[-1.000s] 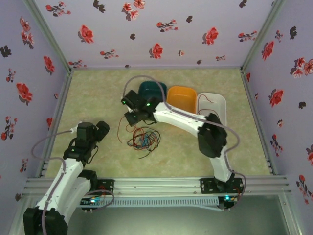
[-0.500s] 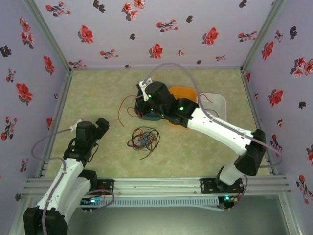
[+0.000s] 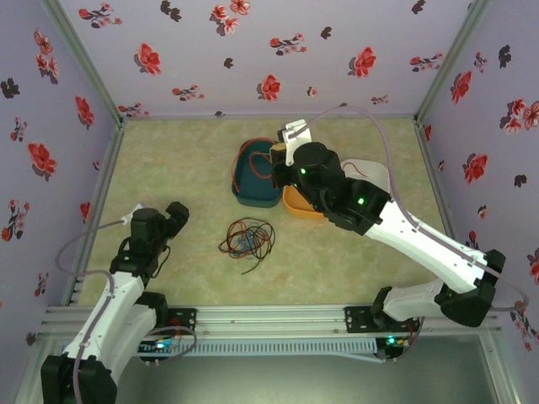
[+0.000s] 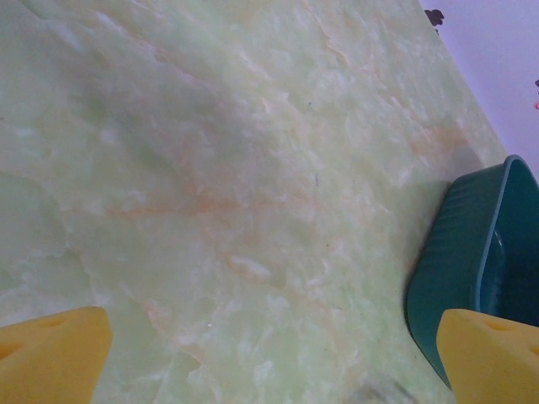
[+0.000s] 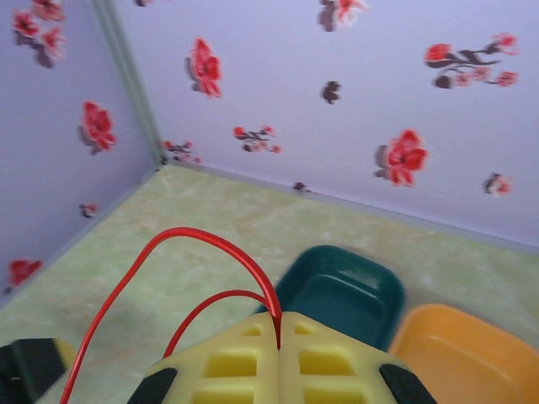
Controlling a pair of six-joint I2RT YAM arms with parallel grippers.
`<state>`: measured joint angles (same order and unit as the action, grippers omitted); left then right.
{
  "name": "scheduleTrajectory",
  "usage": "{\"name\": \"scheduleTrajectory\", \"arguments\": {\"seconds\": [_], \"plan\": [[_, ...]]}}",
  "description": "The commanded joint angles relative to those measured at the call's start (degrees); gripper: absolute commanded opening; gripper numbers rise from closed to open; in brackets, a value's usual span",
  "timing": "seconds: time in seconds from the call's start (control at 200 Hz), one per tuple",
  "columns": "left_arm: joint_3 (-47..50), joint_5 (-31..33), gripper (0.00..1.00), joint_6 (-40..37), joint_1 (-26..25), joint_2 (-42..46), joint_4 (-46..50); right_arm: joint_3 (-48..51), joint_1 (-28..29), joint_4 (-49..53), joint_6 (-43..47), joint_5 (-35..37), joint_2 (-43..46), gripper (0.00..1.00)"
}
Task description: Untangle the cables
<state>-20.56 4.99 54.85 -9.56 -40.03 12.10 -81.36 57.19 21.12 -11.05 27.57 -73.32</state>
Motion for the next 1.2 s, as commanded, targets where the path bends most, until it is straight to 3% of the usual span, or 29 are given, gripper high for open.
{"name": "scheduleTrajectory", "arguments": {"seconds": [0.0, 0.24, 0.515, 1.195], "plan": [[-0.54, -1.49, 0.99, -2.00, 0.49, -0.64, -1.96, 2.84, -1.45, 1.44, 0.22, 8.85, 3.76, 0.00], [-1.03, -2.45, 1.00, -2.40, 0.43, -2.37, -3.23, 10.87, -9.52, 6.21, -3.95, 13.63, 11.43, 0.00], [-2.99, -3.90, 1.00, -2.99, 0.36, -6.99, -5.80, 20.35, -20.63, 9.16, -7.77, 13.76, 18.92, 0.00], [-10.02, -6.69, 1.00, -5.36, -6.93, -23.01, -14.66, 33.10, -38.93, 5.13, -15.07, 5.82, 16.69, 0.00]]}}
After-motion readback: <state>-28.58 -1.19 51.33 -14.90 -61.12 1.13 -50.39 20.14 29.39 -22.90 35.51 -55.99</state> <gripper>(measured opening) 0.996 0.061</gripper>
